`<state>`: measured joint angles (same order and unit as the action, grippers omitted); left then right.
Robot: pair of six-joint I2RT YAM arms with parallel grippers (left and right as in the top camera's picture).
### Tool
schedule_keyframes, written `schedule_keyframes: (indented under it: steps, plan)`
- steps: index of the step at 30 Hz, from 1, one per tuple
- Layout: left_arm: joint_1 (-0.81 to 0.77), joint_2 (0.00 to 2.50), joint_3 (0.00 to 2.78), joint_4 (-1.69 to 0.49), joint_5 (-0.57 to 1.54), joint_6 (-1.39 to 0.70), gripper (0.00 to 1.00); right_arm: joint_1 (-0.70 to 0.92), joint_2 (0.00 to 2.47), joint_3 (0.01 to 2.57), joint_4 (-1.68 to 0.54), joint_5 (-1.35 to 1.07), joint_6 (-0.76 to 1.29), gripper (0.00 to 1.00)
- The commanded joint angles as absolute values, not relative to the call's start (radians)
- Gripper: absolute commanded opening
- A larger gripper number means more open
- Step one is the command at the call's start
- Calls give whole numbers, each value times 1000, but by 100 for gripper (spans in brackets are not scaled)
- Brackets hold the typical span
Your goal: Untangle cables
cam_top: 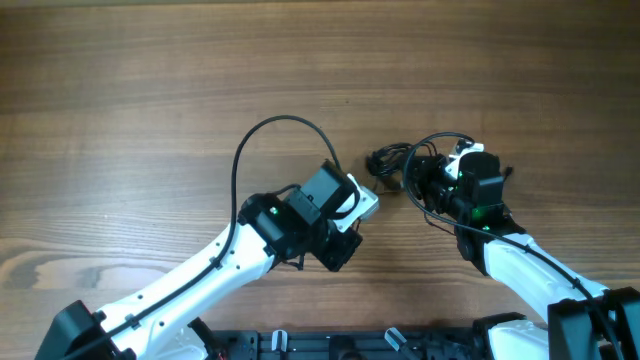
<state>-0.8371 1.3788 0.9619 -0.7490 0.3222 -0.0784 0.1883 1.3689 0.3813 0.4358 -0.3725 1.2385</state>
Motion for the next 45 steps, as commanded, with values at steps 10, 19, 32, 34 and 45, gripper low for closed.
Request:
schedule_keyframes:
  steps: [10,19,32,34,45]
  plan:
    - [-842,1388,897,-602,368,-9,100,186,1371,385,575,-421,1261,11]
    - [-753,1388,897,-351,33,-1000,100,186,1371,385,542,-623,1257,4]
    - [-762,1408,897,-191,31,-1866,100,186,1371,385,508,-680,1320,4]
    - [-762,1443,897,-190,32,-1902,100,186,1371,385,508,-683,1335,5]
    - [-803,1564,897,-115,36,-2133,48,186,1371,385,508,-678,1336,4]
